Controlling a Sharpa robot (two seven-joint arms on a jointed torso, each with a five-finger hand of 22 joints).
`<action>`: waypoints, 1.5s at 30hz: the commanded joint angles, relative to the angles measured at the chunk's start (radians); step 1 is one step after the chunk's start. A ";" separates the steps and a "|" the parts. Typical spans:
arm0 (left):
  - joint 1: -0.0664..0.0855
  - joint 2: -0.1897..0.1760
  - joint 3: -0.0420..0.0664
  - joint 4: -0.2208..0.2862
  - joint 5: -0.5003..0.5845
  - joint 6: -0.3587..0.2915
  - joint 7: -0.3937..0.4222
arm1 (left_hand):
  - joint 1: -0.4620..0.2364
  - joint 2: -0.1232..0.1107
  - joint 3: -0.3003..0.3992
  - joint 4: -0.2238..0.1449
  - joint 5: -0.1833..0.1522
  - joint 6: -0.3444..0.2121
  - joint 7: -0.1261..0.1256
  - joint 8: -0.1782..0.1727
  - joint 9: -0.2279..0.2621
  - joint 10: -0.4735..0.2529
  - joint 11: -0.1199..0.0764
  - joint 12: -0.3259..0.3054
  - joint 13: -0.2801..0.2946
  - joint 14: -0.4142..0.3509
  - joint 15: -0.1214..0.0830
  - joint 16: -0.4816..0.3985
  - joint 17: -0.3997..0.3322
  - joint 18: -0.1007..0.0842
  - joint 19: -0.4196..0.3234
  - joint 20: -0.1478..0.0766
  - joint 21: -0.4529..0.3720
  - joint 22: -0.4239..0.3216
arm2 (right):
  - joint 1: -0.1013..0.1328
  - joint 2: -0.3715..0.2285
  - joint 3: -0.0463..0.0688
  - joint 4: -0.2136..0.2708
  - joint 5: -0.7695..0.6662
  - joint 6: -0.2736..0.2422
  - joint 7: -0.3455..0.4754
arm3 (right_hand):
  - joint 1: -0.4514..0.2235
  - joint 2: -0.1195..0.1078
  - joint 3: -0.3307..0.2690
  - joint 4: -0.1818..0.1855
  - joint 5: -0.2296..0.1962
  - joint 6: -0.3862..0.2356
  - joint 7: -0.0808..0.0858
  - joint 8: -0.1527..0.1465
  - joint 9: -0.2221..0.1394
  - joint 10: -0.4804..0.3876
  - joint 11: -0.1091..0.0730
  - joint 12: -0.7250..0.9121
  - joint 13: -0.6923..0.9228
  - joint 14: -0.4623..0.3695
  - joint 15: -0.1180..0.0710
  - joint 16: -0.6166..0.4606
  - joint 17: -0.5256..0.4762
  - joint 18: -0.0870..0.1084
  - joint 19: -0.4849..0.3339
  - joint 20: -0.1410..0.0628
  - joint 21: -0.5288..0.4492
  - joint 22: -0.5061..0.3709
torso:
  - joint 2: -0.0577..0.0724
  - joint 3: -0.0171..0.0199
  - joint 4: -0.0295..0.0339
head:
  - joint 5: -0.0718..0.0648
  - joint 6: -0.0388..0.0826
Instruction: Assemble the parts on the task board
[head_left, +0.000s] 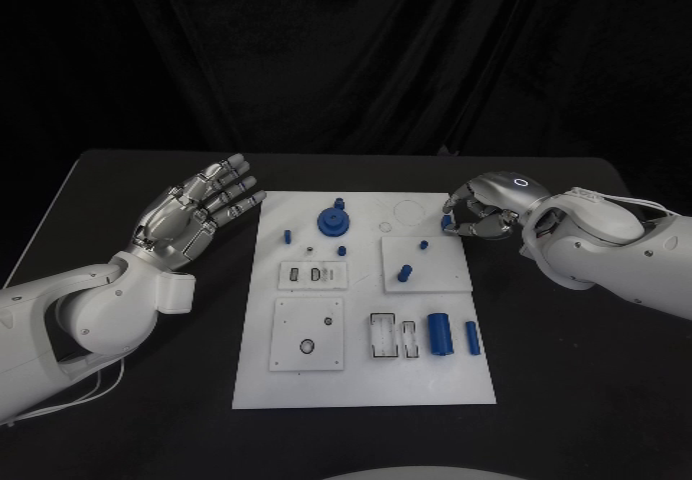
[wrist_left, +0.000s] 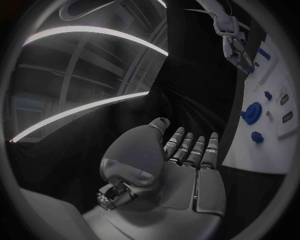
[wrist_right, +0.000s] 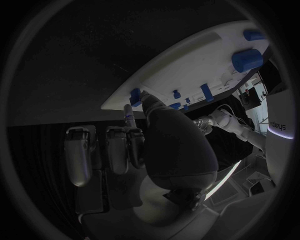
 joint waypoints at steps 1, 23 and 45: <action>-0.003 0.002 0.001 0.000 -0.002 0.020 0.017 | -0.010 0.001 0.007 -0.002 0.006 -0.004 0.026 0.003 0.000 0.000 0.010 0.006 0.001 -0.001 0.008 0.004 0.001 0.007 0.001 0.006 0.004 0.002 | -0.003 0.002 0.000 -0.003 -0.011 0.000 -0.029 | 0.011 0.002 -0.005 0.001 -0.003 0.013 -0.001 0.011 0.009 0.104 0.006 0.003 0.263 0.103 0.004 0.003 0.263 -0.008 0.106 0.004 0.002 0.263 | 0.000 -0.0002 -0.0001 | 0.000 0.000; -0.008 -0.001 0.001 -0.002 -0.002 0.022 0.016 | -0.011 0.001 0.008 -0.002 0.005 -0.005 0.027 0.003 0.000 0.000 0.011 0.007 0.001 -0.001 0.009 0.004 0.001 0.006 0.002 0.006 0.005 0.002 | -0.012 0.015 0.001 -0.015 -0.017 -0.025 -0.012 | 0.029 0.021 -0.006 -0.016 0.087 0.075 -0.018 0.068 0.091 0.104 -0.008 0.003 0.263 0.103 -0.007 0.003 0.263 -0.008 0.106 -0.004 0.002 0.263 | 0.000 -0.0001 -0.0002 | 0.005 -0.005; -0.011 -0.009 0.001 -0.002 -0.002 0.018 0.011 | -0.013 0.000 0.010 -0.003 0.005 -0.004 0.027 0.003 0.000 0.000 0.012 0.008 0.002 -0.001 0.009 0.005 0.001 0.006 0.003 0.006 0.006 0.002 | 0.022 0.006 0.003 0.097 -0.050 -0.114 -0.034 | 0.022 0.029 -0.006 -0.018 0.115 0.124 -0.035 0.098 0.131 0.104 -0.021 0.003 0.263 0.103 -0.019 0.003 0.263 -0.008 0.106 -0.017 0.002 0.263 | 0.001 0.0002 -0.0016 | 0.020 -0.008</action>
